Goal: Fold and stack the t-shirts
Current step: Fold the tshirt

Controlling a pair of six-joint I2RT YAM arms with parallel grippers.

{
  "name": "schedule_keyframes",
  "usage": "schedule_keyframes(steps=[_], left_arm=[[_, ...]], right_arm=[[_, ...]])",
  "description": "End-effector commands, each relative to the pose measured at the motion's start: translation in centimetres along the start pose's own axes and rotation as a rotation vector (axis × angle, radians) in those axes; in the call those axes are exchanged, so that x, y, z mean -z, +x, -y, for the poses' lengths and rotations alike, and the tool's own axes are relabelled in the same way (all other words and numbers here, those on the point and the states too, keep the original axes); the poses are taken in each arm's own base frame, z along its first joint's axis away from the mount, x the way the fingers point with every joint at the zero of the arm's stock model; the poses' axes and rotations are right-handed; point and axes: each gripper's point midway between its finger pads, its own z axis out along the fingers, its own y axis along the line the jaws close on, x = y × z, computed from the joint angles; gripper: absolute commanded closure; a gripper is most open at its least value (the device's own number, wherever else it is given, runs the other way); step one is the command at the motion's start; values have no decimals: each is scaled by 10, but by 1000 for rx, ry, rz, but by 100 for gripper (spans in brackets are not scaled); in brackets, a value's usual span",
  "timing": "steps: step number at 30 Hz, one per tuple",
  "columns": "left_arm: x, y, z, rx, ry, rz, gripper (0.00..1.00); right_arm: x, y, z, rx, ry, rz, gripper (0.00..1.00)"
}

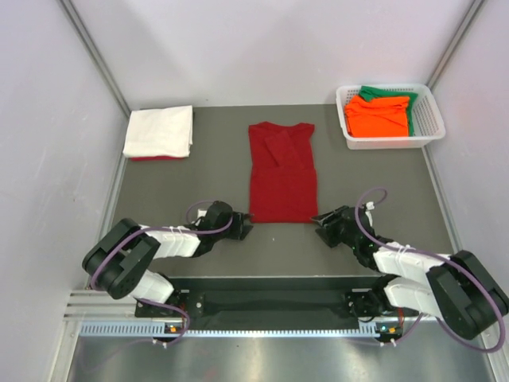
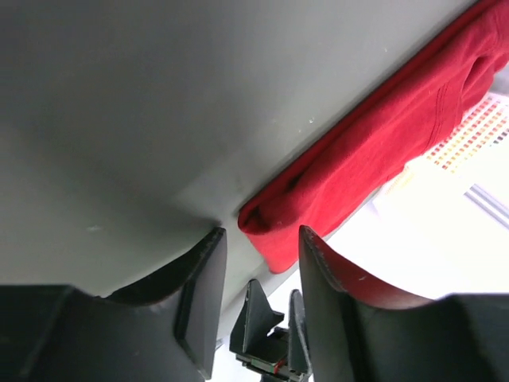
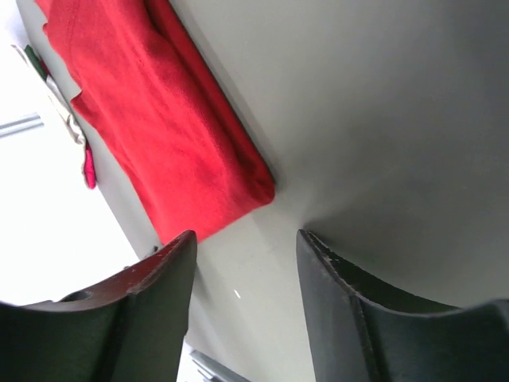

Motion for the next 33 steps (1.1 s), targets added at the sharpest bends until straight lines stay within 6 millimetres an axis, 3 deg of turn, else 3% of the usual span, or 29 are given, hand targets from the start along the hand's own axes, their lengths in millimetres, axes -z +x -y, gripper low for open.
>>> schedule_keyframes(steps=[1,3,10,17,22,29,30,33], left_arm=[[-6,-15,-8,44,-14,73,54],[-8,-15,-10,47,-29,75,58],[-9,-20,-18,60,-61,97,64],[-7,-20,-30,55,-125,102,49],[-12,-18,-36,56,-166,91,51],[-13,-19,-37,43,-164,96,74],[-12,-19,-36,40,-157,93,76],[-11,-19,-40,31,-157,82,96]], right_arm=[[-9,-2,-4,-22,33,42,49],[-12,-2,-5,-37,44,43,53],[-17,-5,4,-45,112,82,54],[-20,-7,8,-64,143,95,54],[-22,-9,12,-77,174,112,54],[-24,-7,16,-90,202,106,61],[-24,-7,17,-83,201,105,66],[-24,-5,18,-67,206,93,81]])
